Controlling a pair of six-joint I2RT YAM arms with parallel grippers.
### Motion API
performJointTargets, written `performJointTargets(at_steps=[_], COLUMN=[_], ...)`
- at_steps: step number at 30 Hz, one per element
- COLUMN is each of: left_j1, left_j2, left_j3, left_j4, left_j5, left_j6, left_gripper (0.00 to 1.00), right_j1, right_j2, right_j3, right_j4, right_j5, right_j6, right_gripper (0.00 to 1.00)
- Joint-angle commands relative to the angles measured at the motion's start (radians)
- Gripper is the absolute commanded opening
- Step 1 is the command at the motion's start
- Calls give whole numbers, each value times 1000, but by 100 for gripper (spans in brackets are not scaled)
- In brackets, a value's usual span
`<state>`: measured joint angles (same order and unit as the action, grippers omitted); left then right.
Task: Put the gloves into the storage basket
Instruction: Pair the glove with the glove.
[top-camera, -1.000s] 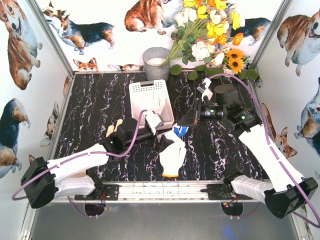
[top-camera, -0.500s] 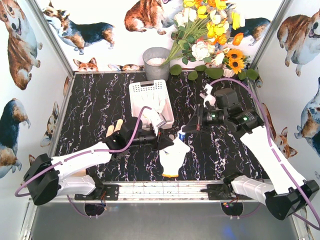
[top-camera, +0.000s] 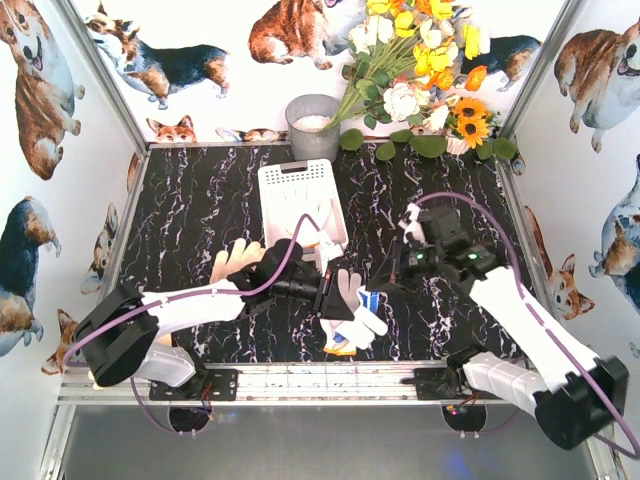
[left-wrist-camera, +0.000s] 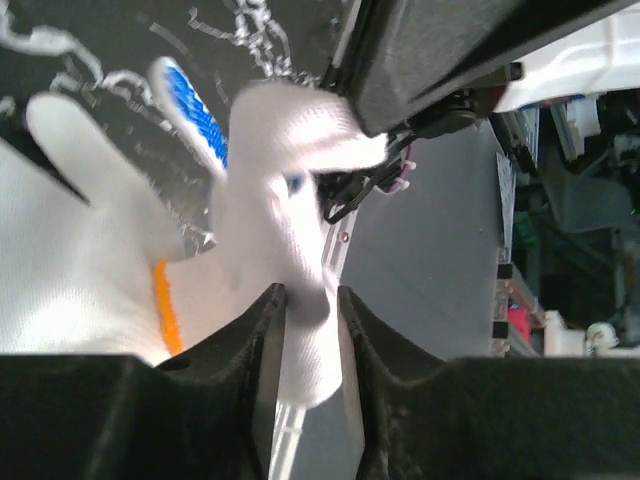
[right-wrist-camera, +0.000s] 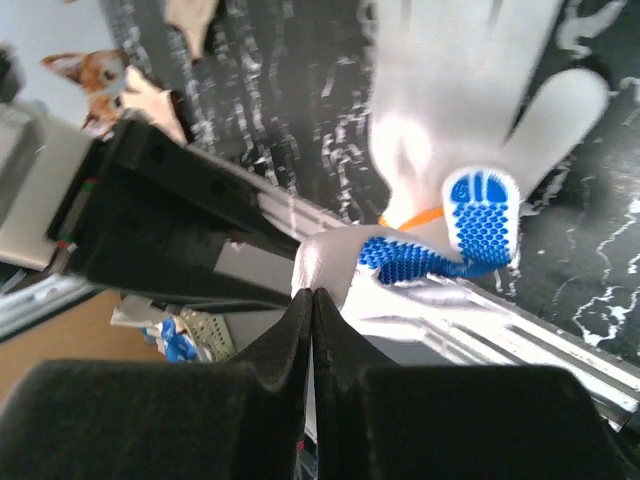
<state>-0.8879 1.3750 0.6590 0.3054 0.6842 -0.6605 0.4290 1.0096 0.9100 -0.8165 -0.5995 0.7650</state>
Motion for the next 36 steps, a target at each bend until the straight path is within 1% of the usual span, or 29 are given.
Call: performJointTargets(at_steps=[1,2,4,6,7,10,13,16,18,21,25,28,29,32,34,36], left_j1=[19,20,21,21,21,21,21,20,20,20,20,18,18,18,17,12], left_j2=[2,-2,-10,-28,-50,-153,-267,-350,-380,-408,-390,-369,-366,-367,-366,-366], left_j3=[-25,-26,-24,-29,-38,-71,-80,-83,-97,-139,-170,-179,-182,-185,-189,-199], left_j4=[16,9,-23,-50,-61,-113,-209,-287,-317,-293,-275,-273,-275,-285,-296,-298], left_j5=[-65,-89,-139,-186,-214,-330,-441,-500,-517,-513,-494,-482,-482,-486,-486,-475], left_j6=[-49,-37,-15,3,12,48,110,176,186,162,127,125,128,141,144,139], left_gripper=[27,31,44,52,54,55,58,60,60,61,62,62,62,63,63,63], right_j1=[7,7,7,7,7,7,9,18,26,42,54,54,54,54,55,54], right_j2=[53,72,106,169,193,255,292,304,309,313,324,332,333,313,276,233], right_j3=[-51,-51,-46,-36,-32,-29,-43,-60,-68,-83,-108,-128,-130,-127,-116,-106], right_j4=[208,222,255,289,304,370,465,531,557,589,605,620,624,610,562,497], right_j5=[87,109,143,154,160,155,153,194,225,276,328,338,335,329,345,367], right_j6=[51,45,37,32,29,47,94,140,157,177,189,188,186,163,132,95], right_gripper=[0,0,0,0,0,0,0,0,0,0,0,0,4,21,29,36])
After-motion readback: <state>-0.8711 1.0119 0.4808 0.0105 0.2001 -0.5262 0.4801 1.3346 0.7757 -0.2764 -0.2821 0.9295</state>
